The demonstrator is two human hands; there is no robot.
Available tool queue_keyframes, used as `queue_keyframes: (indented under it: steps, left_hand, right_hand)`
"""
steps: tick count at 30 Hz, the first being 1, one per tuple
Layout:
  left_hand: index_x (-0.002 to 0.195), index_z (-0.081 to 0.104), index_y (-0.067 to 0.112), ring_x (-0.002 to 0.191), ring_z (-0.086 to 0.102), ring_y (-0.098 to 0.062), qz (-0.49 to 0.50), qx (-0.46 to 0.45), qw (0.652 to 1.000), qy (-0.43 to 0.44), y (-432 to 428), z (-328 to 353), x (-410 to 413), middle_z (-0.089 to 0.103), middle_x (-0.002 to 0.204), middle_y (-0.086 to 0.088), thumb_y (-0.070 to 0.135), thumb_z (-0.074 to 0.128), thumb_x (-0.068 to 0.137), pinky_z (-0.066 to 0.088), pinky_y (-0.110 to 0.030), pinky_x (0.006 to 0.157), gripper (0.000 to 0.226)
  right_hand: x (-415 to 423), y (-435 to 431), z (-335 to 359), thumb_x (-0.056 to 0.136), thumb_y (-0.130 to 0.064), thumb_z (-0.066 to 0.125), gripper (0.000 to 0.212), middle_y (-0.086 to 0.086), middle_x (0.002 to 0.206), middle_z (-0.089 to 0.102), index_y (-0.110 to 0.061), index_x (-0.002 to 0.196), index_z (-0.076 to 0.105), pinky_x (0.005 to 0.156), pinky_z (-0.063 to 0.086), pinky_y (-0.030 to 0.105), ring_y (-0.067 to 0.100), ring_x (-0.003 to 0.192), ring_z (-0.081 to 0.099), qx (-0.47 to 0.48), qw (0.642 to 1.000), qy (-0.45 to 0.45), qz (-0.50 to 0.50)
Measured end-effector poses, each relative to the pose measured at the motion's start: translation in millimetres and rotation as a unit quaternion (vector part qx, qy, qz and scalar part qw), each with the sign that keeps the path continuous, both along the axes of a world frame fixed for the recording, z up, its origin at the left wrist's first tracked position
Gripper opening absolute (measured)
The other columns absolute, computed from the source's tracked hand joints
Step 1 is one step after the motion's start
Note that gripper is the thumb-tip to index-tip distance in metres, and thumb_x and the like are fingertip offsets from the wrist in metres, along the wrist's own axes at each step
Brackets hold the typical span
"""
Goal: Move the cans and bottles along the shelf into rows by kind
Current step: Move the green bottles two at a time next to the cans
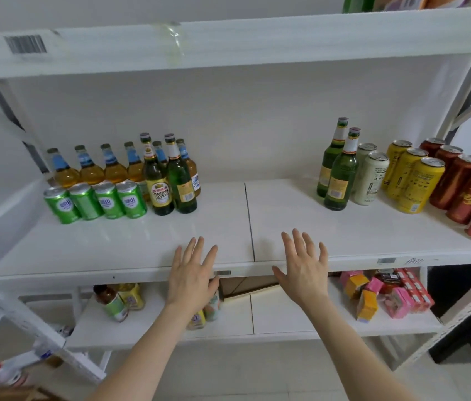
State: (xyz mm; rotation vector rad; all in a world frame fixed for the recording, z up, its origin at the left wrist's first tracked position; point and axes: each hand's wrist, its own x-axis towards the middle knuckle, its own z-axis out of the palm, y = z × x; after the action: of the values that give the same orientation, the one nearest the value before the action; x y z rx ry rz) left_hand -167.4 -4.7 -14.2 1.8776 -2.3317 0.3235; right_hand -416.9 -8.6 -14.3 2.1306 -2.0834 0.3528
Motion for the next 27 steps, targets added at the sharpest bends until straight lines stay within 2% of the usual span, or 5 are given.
queue_keyframes:
  steps: [6,17,23,27]
  left_hand:
    - [0.156,0.017,0.026,0.152,0.007,-0.030,0.003,-0.001,1.000,-0.017,-28.8,3.4,46.3,0.012,0.165,-0.013,0.053,0.040,0.098,0.008,-0.049,0.123,0.068]
    - [0.156,0.020,0.021,0.152,0.007,-0.031,0.042,-0.018,0.999,-0.018,-109.8,14.1,133.1,0.013,0.164,-0.017,0.052,0.045,0.095,0.008,-0.047,0.123,0.072]
    - [0.155,0.022,0.021,0.151,0.012,-0.031,0.035,-0.031,0.999,-0.014,-145.4,21.9,188.1,0.018,0.163,-0.017,0.052,0.050,0.093,0.005,-0.045,0.122,0.075]
    - [0.155,0.021,0.020,0.152,0.010,-0.030,0.020,-0.040,0.999,-0.010,-172.7,27.8,219.1,0.017,0.163,-0.015,0.053,0.051,0.093,0.007,-0.045,0.122,0.077]
  right_hand:
    - [50.7,-21.4,3.4,0.094,-0.056,0.051,0.080,0.006,0.166,0.013,-0.023,0.156,0.012,0.120,0.008,0.055,0.029,0.152,0.010,0.002,1.000,0.004,-0.001]
    - [135.1,-109.0,20.3,0.089,-0.057,0.057,0.083,0.009,0.165,0.019,-0.022,0.155,0.022,0.118,0.007,0.057,0.029,0.152,0.015,-0.031,0.999,0.022,0.002]
    - [187.3,-143.8,24.2,0.092,-0.061,0.049,0.084,0.008,0.167,0.010,-0.023,0.157,0.011,0.119,0.002,0.057,0.029,0.153,0.008,-0.024,0.999,0.030,-0.004]
    - [220.0,-160.0,23.4,0.091,-0.062,0.049,0.085,0.007,0.166,0.012,-0.023,0.156,0.012,0.119,0.004,0.056,0.027,0.153,0.009,-0.031,0.999,0.020,-0.028]
